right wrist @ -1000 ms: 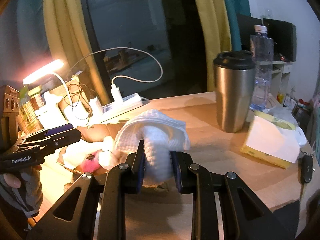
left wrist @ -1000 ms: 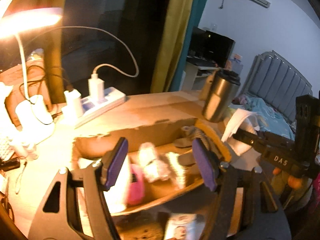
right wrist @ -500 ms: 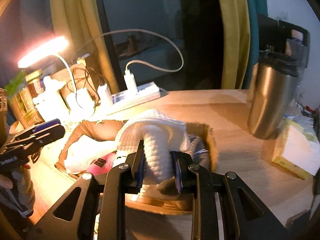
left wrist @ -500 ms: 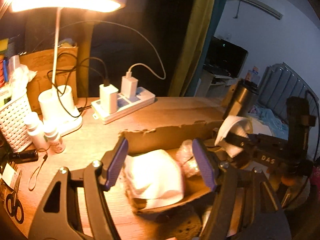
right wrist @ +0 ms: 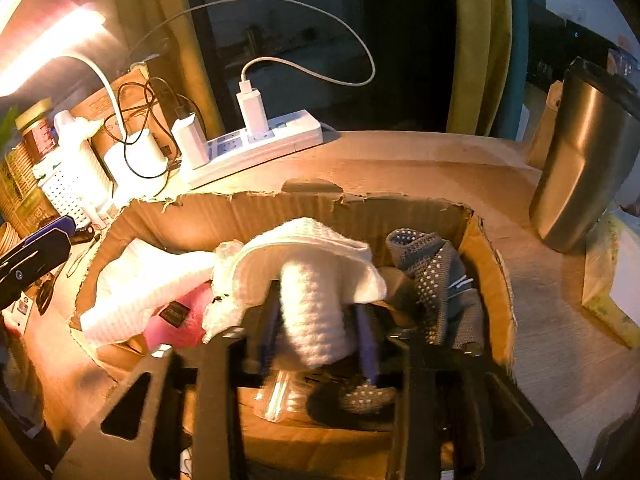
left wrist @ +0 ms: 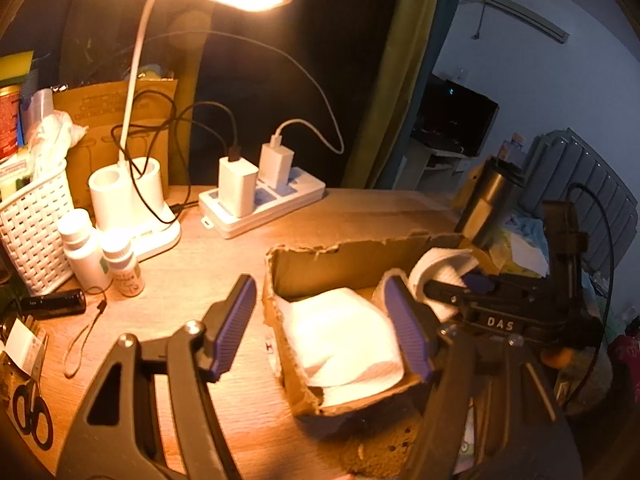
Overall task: Organize soft objects
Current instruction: 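Withdraw both tools from the box toward the brown sponge and tissue pack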
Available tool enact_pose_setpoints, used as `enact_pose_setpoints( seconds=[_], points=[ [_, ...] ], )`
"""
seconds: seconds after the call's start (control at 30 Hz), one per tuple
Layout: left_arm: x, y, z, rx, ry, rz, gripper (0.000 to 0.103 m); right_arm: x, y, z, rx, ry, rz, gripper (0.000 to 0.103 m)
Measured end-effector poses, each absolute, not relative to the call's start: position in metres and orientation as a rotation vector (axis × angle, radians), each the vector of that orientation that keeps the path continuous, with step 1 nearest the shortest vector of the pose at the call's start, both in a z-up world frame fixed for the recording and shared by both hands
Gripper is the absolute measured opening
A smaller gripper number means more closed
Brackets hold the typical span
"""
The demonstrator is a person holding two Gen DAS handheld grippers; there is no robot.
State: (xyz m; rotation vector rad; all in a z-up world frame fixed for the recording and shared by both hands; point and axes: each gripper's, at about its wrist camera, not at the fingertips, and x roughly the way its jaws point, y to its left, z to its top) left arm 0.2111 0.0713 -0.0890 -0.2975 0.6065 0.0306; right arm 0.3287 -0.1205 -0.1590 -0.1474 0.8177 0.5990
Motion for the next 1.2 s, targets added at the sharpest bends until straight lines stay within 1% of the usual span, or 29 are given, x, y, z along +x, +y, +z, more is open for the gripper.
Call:
enact_pose_setpoints(
  seconds=[0.03, 0.1, 0.2, 0.47, 0.87, 1.2],
  points=[
    [0.210, 0.072, -0.088, -0.297, 0.605, 0.031, 0.068, 0.328, -0.120, -0.158, -0.147, 0.818, 0.599, 0.053],
    [0.206, 0.071, -0.086, -0.295, 0.600, 0.030, 0.068, 0.327, -0.119, -0.157, -0.144, 0.814, 0.587, 0.057],
    [0.200, 0.070, -0.084, -0.292, 0.596, 0.028, 0.068, 0.325, -0.125, -0.152, -0.132, 0.802, 0.566, 0.059],
    [0.185, 0.059, -0.077, -0.283, 0.596, 0.022, 0.068, 0.308, -0.148, -0.134, -0.097, 0.759, 0.523, 0.059],
    [0.154, 0.040, -0.068, -0.265, 0.579, -0.002, 0.068, 0.257, -0.162, -0.109, -0.096, 0.687, 0.543, 0.059],
    [0.130, 0.035, -0.074, -0.261, 0.592, -0.004, 0.068, 0.218, -0.165, -0.109, -0.090, 0.676, 0.570, 0.059]
  ],
)
